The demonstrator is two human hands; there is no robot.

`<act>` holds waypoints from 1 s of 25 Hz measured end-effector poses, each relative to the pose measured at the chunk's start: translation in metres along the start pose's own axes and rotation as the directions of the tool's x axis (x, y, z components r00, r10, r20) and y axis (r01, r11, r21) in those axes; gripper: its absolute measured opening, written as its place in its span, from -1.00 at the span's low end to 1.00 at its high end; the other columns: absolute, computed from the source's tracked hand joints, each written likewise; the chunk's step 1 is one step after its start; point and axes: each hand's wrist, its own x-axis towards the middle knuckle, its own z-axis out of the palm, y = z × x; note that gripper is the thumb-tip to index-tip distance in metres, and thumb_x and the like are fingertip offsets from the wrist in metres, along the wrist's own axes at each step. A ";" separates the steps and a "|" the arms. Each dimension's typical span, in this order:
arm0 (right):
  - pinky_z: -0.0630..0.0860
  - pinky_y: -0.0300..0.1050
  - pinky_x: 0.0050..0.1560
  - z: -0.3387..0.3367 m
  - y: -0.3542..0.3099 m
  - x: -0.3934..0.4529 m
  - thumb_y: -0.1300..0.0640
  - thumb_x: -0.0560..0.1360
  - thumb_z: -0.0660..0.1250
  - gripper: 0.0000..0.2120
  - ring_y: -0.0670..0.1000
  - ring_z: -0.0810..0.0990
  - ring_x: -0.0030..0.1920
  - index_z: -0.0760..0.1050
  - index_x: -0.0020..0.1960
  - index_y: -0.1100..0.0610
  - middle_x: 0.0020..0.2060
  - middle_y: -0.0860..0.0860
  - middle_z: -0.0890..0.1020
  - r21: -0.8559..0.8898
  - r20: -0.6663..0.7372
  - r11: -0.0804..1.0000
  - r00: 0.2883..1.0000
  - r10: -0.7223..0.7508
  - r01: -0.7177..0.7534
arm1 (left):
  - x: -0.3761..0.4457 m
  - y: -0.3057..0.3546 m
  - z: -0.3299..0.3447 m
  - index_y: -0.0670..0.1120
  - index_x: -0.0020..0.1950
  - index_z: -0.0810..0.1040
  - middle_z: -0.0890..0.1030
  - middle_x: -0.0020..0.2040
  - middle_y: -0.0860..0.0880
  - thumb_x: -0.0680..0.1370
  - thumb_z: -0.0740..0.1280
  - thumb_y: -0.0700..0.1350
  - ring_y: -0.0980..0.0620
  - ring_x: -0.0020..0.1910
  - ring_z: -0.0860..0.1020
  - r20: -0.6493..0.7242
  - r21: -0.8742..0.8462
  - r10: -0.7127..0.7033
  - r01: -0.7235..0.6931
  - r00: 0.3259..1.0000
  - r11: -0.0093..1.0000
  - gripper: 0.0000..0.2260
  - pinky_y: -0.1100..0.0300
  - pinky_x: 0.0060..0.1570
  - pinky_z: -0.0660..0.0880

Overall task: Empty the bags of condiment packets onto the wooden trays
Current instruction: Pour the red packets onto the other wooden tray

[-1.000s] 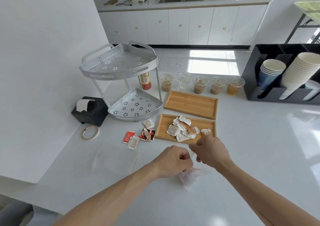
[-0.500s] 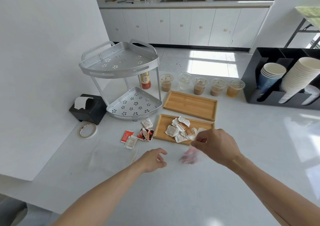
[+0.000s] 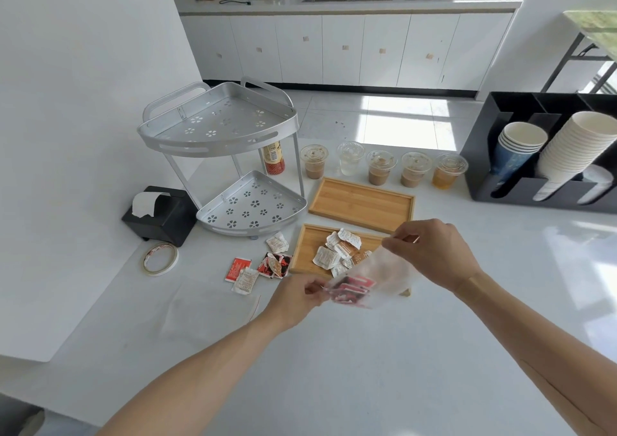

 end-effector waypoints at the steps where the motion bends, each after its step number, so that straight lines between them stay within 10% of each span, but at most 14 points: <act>1: 0.58 0.02 -0.15 0.001 0.003 0.006 -0.07 0.45 0.40 -0.84 0.02 0.60 -0.16 0.65 -0.22 -0.02 -0.27 -0.09 0.66 0.045 -0.024 0.998 0.999 0.038 -0.036 | 0.004 0.004 -0.005 -0.01 0.00 0.68 0.64 -0.25 0.14 0.49 0.47 -0.09 0.17 -0.27 0.57 -0.051 0.026 0.010 -0.009 0.999 1.000 -0.89 0.23 -0.18 0.52; 11: 0.48 -0.15 -0.12 0.014 0.049 0.116 0.05 0.44 0.48 -0.92 0.00 0.59 -0.11 0.65 -0.12 0.05 -0.19 -0.02 0.67 0.452 -0.083 0.880 0.976 0.200 -0.142 | 0.099 0.078 -0.077 0.01 -0.10 0.55 0.58 -0.20 0.06 0.53 0.37 -0.14 -0.01 -0.14 0.57 -0.261 0.368 0.050 0.052 0.964 0.928 -0.94 0.10 -0.12 0.52; 25: 0.52 -0.08 -0.02 0.065 0.114 0.225 0.03 0.47 0.45 -0.80 0.05 0.56 -0.05 0.67 0.04 0.09 -0.06 0.06 0.65 0.371 0.062 0.842 0.915 0.398 -0.391 | 0.223 0.158 -0.082 -0.04 0.09 0.60 0.62 0.10 -0.08 0.49 0.23 -0.32 -0.17 0.05 0.58 -0.243 0.774 0.216 0.054 0.946 0.631 -0.71 0.09 -0.20 0.36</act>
